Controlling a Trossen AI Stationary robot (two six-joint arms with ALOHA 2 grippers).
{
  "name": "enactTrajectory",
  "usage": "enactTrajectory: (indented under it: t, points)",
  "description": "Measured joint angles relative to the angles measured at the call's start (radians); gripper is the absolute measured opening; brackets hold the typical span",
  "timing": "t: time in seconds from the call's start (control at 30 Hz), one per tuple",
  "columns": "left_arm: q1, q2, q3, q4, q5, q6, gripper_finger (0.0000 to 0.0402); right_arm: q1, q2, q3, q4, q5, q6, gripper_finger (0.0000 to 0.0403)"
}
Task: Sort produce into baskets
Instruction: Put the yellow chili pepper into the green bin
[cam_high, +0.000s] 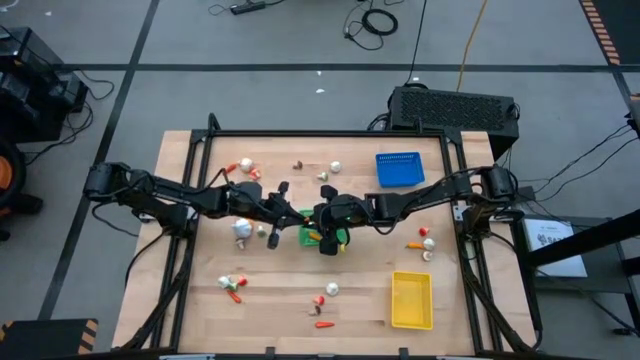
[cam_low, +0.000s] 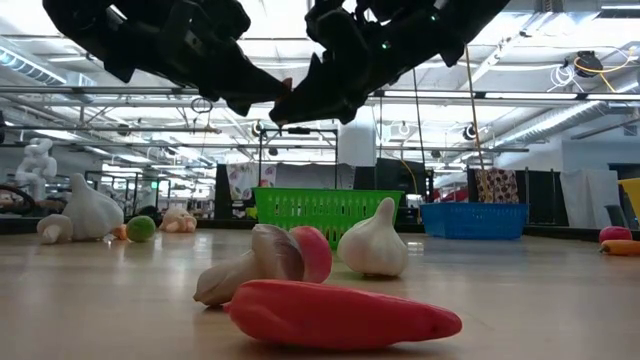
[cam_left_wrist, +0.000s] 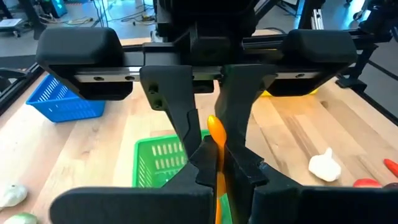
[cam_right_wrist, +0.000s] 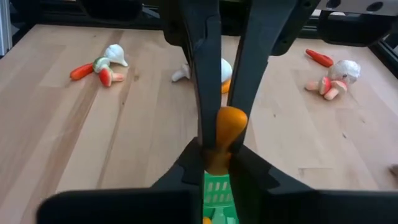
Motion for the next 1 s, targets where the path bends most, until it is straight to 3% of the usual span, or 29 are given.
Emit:
enactTrajectory:
  t: [0.17,0.33,0.63,0.8,1.0]
  points:
    - [0.0,0.0,0.0,-0.002,0.002,0.001,0.0022,0.0,0.0,0.0,-0.001,-0.001,-0.004,0.0013]
    - [0.0,-0.013,0.0,-0.046,0.0,0.005,0.0074,0.001,0.0,0.002,-0.062,-0.008,0.007,0.002]
    - [0.012,-0.185,0.04,-0.519,-0.136,0.005,0.0182,0.001,0.0,0.0,-0.26,-0.008,0.118,0.0022]
    - [0.011,-0.27,0.039,-0.756,-0.235,-0.045,0.0189,0.001,0.0,0.0,-0.278,-0.005,0.184,0.0022]
    - [0.011,-0.307,0.039,-0.847,-0.3,-0.098,0.0189,0.001,0.044,-0.001,-0.304,-0.004,0.26,0.0022]
